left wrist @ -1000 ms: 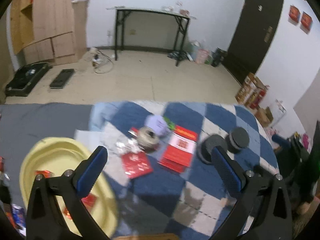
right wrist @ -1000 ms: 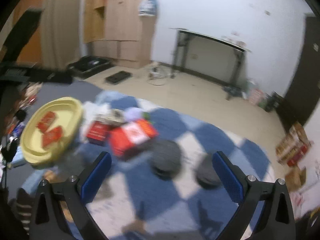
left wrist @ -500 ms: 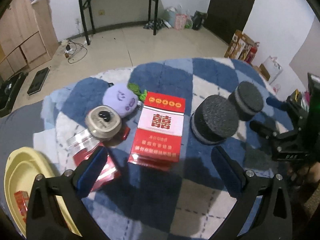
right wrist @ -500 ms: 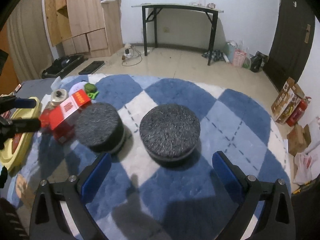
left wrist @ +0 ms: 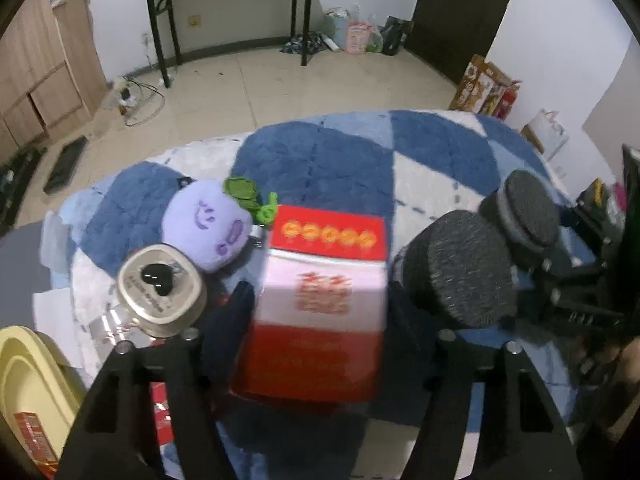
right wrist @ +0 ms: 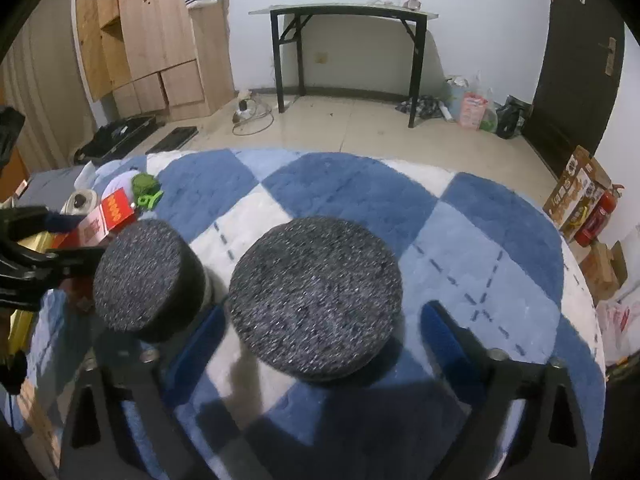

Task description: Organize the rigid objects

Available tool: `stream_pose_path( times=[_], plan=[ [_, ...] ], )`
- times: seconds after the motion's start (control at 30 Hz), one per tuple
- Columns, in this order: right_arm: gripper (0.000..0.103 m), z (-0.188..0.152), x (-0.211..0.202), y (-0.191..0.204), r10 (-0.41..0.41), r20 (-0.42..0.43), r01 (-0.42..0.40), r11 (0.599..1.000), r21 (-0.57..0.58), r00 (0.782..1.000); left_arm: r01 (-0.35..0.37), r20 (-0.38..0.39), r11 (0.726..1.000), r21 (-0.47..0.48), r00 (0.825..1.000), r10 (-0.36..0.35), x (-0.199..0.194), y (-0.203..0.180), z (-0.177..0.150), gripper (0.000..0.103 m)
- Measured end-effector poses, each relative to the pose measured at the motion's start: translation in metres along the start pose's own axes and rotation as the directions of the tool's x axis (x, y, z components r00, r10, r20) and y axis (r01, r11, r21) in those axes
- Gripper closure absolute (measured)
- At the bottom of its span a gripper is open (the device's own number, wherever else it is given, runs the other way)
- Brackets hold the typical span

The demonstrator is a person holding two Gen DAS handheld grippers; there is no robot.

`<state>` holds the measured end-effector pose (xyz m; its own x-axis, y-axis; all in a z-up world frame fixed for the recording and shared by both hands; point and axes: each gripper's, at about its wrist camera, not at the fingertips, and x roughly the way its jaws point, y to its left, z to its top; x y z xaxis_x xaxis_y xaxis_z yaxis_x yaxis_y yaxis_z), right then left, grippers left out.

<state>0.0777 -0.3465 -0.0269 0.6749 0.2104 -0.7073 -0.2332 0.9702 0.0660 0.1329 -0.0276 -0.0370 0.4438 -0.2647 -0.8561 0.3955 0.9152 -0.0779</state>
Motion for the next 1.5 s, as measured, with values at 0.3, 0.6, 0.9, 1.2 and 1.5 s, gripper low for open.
stream_pose_path(
  times=[0.3, 0.6, 0.9, 1.2, 1.5],
  plan=[
    [0.033, -0.004, -0.009, -0.005, 0.03, 0.036, -0.03, 1.0, 0.004, 0.999, 0.004, 0.051, 0.999, -0.036, 0.999, -0.002, -0.031, 0.009, -0.006, 0.045],
    [0.033, -0.002, -0.063, -0.012, 0.035, 0.111, -0.042, 0.997, 0.062, 0.993, -0.064, 0.151, 0.986, -0.154, 0.985, 0.088, -0.111, 0.011, -0.016, 0.045],
    [0.034, -0.014, -0.097, 0.009, 0.021, 0.082, -0.024, 0.999, 0.038, 0.996, -0.101, 0.147, 0.961, -0.258, 0.979, 0.143, -0.111, -0.005, -0.051, 0.045],
    [0.034, -0.012, -0.109, 0.011, 0.019, 0.076, -0.021, 0.999, 0.026, 0.997, -0.112, 0.177, 0.958, -0.265, 0.971, 0.162, -0.13, 0.001, -0.057, 0.045],
    [0.034, -0.012, -0.103, 0.014, 0.031, 0.072, -0.032, 0.999, 0.015, 0.997, -0.154, 0.165, 0.949, -0.274, 0.965, 0.204, -0.149, 0.034, -0.059, 0.045]
  ],
)
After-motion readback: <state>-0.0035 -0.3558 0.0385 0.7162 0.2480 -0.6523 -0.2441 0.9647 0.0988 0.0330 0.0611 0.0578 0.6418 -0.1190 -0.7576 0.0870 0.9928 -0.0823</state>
